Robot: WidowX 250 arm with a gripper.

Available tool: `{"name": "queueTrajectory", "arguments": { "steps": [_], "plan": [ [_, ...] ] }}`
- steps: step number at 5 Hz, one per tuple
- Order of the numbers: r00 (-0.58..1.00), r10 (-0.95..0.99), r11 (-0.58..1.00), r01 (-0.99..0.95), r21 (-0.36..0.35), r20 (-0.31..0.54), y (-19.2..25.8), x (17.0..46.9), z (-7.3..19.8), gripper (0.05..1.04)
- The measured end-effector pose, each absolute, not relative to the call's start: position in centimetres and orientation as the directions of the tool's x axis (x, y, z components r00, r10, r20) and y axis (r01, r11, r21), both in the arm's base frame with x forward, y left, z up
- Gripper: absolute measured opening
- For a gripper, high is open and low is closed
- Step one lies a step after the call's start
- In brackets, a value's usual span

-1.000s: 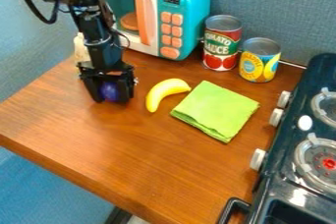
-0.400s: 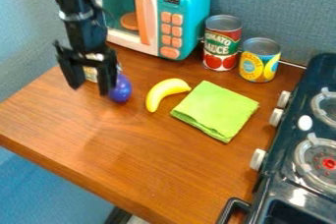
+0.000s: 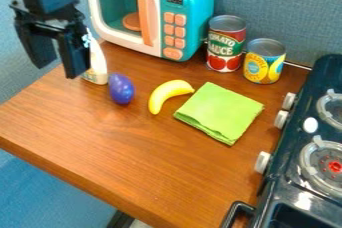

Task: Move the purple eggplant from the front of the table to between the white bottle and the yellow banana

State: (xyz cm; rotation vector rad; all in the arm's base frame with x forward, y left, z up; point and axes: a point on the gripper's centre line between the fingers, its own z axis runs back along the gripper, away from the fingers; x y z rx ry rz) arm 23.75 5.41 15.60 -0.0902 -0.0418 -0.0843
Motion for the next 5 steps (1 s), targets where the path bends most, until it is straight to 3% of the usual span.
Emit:
{"name": "queueTrajectory", "arguments": {
  "steps": [1, 5],
  "plan": [
    [0.991, -0.134, 0.985, 0.135, -0.107, 0.013, 4.76, 21.56, 16.28, 1.001],
    [0.99, -0.142, 0.984, 0.143, -0.106, 0.016, 4.75, 21.51, 16.38, 1.001]
  ]
}}
